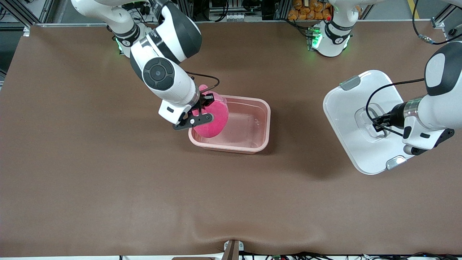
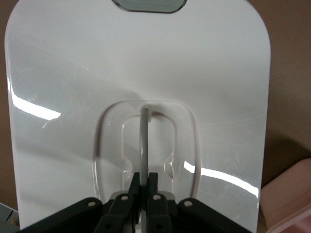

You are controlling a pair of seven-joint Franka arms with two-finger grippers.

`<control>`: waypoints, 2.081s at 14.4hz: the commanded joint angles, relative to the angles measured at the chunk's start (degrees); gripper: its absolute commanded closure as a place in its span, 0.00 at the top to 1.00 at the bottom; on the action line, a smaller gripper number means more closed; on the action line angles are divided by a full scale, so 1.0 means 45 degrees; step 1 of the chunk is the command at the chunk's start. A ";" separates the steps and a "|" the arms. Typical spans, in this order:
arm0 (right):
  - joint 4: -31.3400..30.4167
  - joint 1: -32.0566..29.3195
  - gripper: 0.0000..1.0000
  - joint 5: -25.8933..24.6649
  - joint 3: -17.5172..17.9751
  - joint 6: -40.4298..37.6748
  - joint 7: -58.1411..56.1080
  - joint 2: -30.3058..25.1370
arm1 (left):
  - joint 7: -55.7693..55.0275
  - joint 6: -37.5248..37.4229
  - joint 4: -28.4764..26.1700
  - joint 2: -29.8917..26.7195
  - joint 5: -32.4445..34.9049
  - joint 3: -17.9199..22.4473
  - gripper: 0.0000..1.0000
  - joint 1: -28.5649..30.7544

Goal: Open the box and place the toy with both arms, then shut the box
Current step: 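Carry the pink toy over the open box with the right gripper, then lower the toy into the box and open the right gripper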

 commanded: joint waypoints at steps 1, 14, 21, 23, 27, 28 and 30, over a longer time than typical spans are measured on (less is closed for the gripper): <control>0.0444 0.0137 0.00 0.0188 -0.0114 0.0102 -0.0104 0.0360 | 0.0299 -0.0035 0.0023 0.0058 -0.0115 -0.0043 0.00 0.0079; 0.0425 0.0995 0.00 0.0031 -0.0153 0.2249 0.0207 0.2136 | 0.0415 0.0004 0.0003 0.0156 -0.0134 -0.0062 0.00 0.0157; 0.0425 0.1816 0.00 -0.0047 -0.0153 0.4338 0.1867 0.3171 | 0.0963 0.0004 0.0003 0.0195 -0.0154 -0.0062 0.00 0.0333; 0.0425 0.1933 0.00 -0.0027 -0.0153 0.5002 0.2160 0.3445 | 0.1021 0.0004 0.0003 0.0195 -0.0154 -0.0062 0.00 0.0352; 0.0425 0.2148 0.00 0.0012 -0.0133 0.6641 0.2357 0.4069 | 0.1216 0.0004 -0.0016 0.0195 -0.0173 -0.0062 0.00 0.0372; 0.0425 0.2187 0.00 -0.0007 -0.0153 0.7091 0.2357 0.4245 | 0.1236 0.0004 -0.0016 0.0195 -0.0173 -0.0062 0.00 0.0430; 0.0405 0.2227 0.00 -0.0027 -0.0153 0.7737 0.2357 0.4480 | 0.1430 0.0004 -0.0016 0.0195 -0.0173 -0.0062 0.00 0.0548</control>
